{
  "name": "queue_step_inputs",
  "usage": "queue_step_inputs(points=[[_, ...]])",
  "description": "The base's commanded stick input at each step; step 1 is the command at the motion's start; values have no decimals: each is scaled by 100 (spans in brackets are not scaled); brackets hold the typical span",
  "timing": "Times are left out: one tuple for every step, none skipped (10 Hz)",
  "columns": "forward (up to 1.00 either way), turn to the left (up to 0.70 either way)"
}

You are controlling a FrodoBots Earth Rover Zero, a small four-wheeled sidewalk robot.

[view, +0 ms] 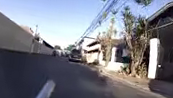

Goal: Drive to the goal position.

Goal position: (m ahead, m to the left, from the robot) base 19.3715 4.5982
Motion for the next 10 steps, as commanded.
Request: queue_step_inputs(points=[[85, 0], [85, 0], [85, 0], [85, 0], [85, 0], [85, 0], [85, 0], [85, 0], [85, 0], [85, 0]])
